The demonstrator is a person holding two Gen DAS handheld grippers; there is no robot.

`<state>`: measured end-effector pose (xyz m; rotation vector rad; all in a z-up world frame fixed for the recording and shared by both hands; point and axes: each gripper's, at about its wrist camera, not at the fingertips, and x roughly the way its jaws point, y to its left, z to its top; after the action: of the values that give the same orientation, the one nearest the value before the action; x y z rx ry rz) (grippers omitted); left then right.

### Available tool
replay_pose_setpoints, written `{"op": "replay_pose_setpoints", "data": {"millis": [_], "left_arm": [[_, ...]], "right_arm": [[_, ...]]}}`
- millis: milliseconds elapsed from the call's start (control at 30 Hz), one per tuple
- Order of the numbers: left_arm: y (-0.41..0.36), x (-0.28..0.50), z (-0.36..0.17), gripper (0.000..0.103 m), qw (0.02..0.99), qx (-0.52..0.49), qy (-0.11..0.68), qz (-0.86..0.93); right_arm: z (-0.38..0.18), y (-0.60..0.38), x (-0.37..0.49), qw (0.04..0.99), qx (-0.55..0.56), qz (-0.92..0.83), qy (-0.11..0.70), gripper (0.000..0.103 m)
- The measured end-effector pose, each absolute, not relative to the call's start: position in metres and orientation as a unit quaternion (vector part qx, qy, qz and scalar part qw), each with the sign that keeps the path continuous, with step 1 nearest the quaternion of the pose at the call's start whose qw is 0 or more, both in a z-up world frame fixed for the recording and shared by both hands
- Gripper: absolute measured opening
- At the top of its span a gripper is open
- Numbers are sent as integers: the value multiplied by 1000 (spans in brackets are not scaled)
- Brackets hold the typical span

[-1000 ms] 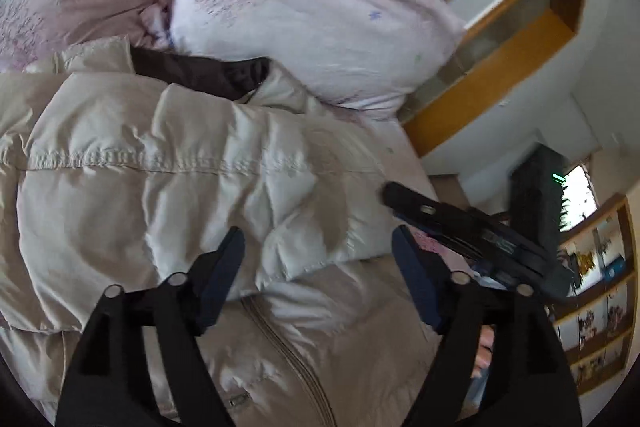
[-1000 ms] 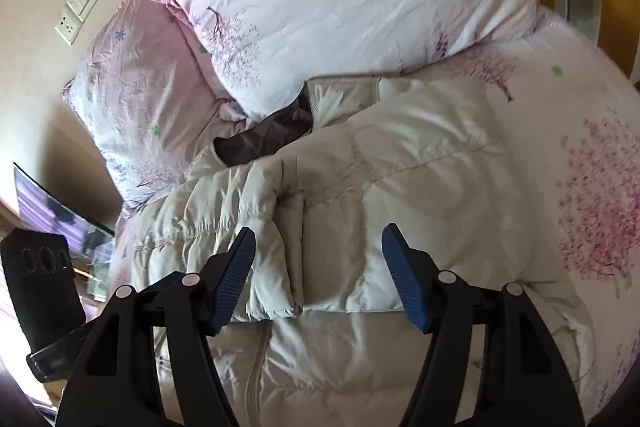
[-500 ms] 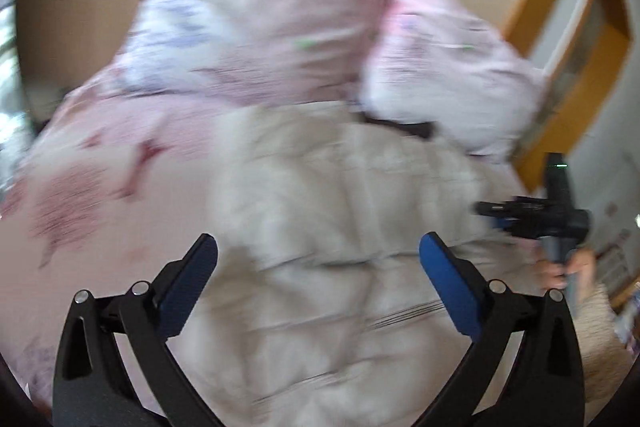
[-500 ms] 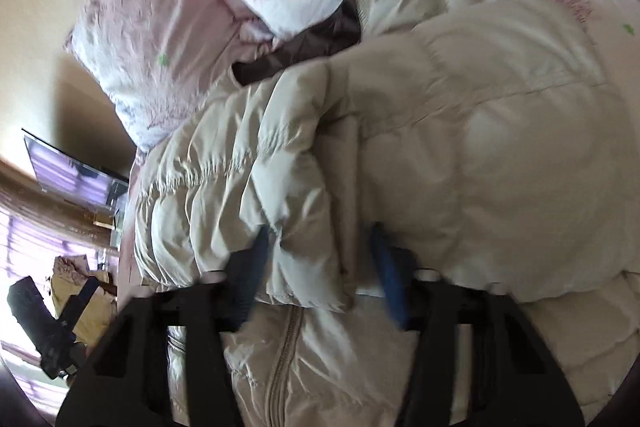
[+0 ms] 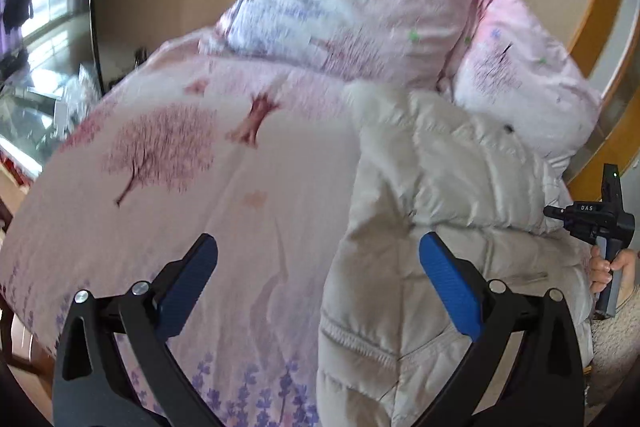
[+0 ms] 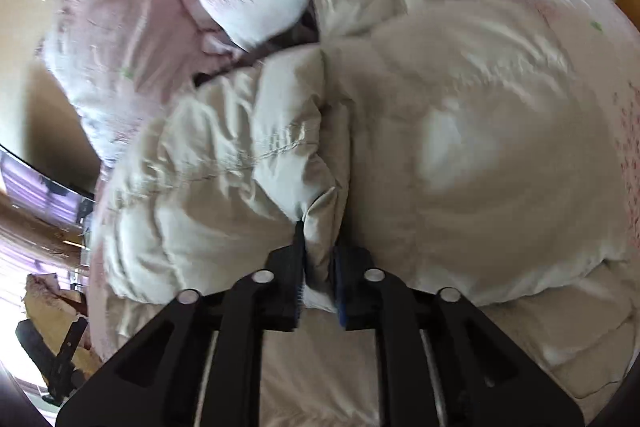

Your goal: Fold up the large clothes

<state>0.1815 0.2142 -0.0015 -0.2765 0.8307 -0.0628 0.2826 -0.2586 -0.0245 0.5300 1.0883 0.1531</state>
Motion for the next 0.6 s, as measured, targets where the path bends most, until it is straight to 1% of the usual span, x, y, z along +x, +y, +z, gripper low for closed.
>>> {"op": "replay_pose_setpoints", "data": {"millis": [33,67,100,133,200,233,267,367,400,433,500,533,567,600], "left_arm": [[214,182,-4,101,903,-134,408,-30],[214,182,-6,101,901,-132,412,-29],[213,182,-8,101,900,-128,416,-27],[213,181,-9,101,898,-123,421,-26],[212,181,-11,101,896,-118,426,-29],[211,179,-12,101,897,-120,425,-33],[211,177,-14,101,897,-122,422,-37],[209,170,-15,101,907,-120,401,-46],[208,168,-15,101,911,-115,392,-50],[206,165,-15,101,914,-108,387,-52],[203,164,-15,101,911,-102,395,-60],[203,164,-17,101,905,-105,406,-66],[203,164,-19,101,900,-110,416,-70],[204,163,-22,101,896,-118,422,-73]], "right_arm": [[-23,-258,281,820,247,71,512,18],[-19,-259,279,820,242,66,515,27],[-16,-260,277,822,238,60,515,33],[-8,-263,273,829,232,46,506,43],[7,-267,265,853,220,25,472,45],[16,-267,259,867,212,24,450,44],[23,-265,255,876,205,37,434,37],[26,-253,253,876,192,86,434,24],[25,-249,254,874,188,96,438,23],[20,-242,257,870,177,104,447,21],[12,-231,265,863,163,97,467,21],[1,-229,275,851,154,83,495,20],[-14,-230,285,835,158,78,522,15],[-23,-233,290,827,167,76,531,12]]}}
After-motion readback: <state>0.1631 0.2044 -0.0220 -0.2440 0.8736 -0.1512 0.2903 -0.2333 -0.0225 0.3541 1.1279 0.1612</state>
